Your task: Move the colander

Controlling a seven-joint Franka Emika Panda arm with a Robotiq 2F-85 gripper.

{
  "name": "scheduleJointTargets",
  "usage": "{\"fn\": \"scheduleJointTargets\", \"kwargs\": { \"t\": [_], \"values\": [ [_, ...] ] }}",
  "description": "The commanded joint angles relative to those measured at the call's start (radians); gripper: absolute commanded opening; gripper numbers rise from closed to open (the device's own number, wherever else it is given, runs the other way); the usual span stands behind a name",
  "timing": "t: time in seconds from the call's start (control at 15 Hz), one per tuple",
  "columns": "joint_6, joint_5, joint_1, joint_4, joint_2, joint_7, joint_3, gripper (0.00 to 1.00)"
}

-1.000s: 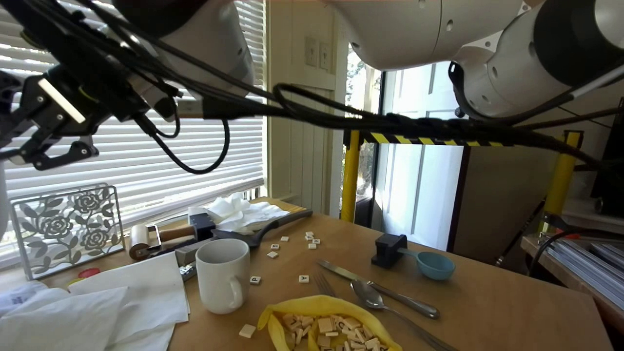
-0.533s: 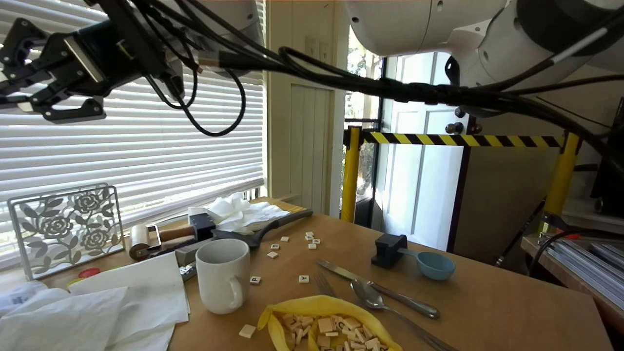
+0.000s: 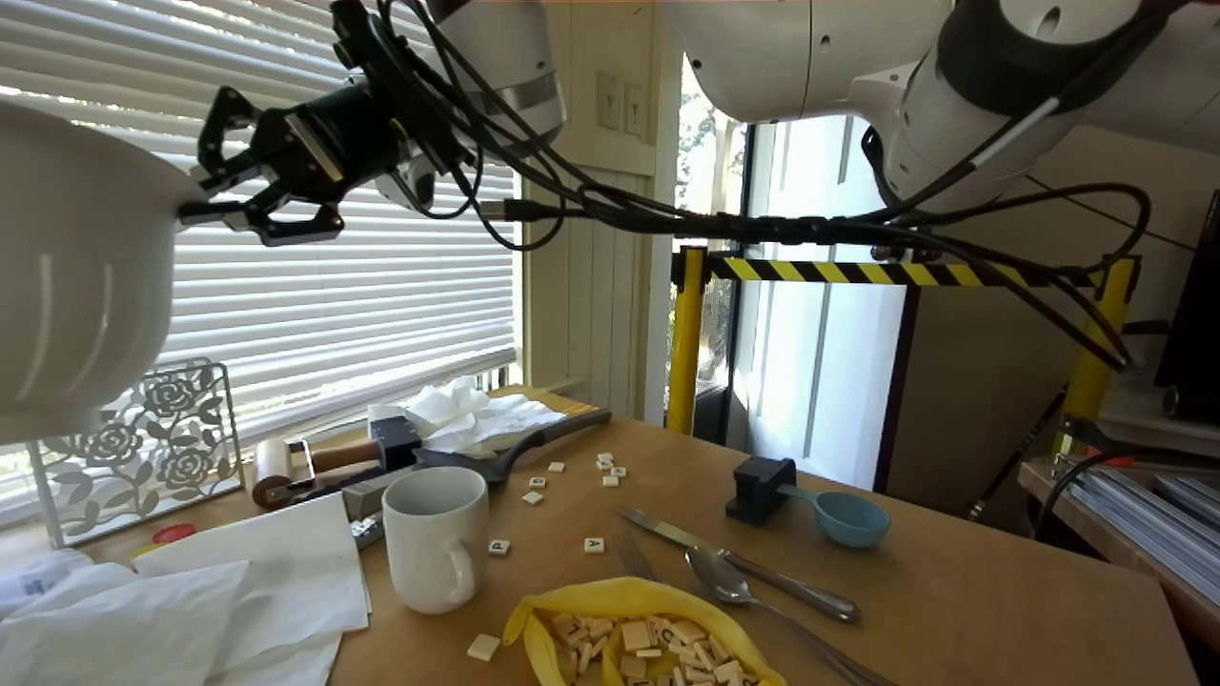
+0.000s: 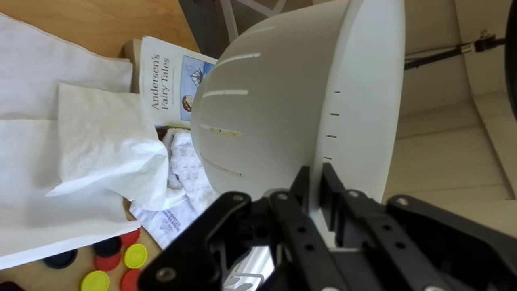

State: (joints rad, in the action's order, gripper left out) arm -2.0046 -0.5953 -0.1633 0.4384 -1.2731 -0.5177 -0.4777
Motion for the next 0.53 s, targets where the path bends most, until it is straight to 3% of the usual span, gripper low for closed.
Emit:
{"fn": "scheduleJointTargets", "kwargs": {
  "t": [0.0, 0.47],
  "values": [
    [0.209, -0.044, -0.071, 0.029, 0.029, 0.111, 0.004, 0.02],
    [0.498, -0.027, -0.143, 0.025, 0.024, 0.279, 0.065, 0.02]
  ]
}}
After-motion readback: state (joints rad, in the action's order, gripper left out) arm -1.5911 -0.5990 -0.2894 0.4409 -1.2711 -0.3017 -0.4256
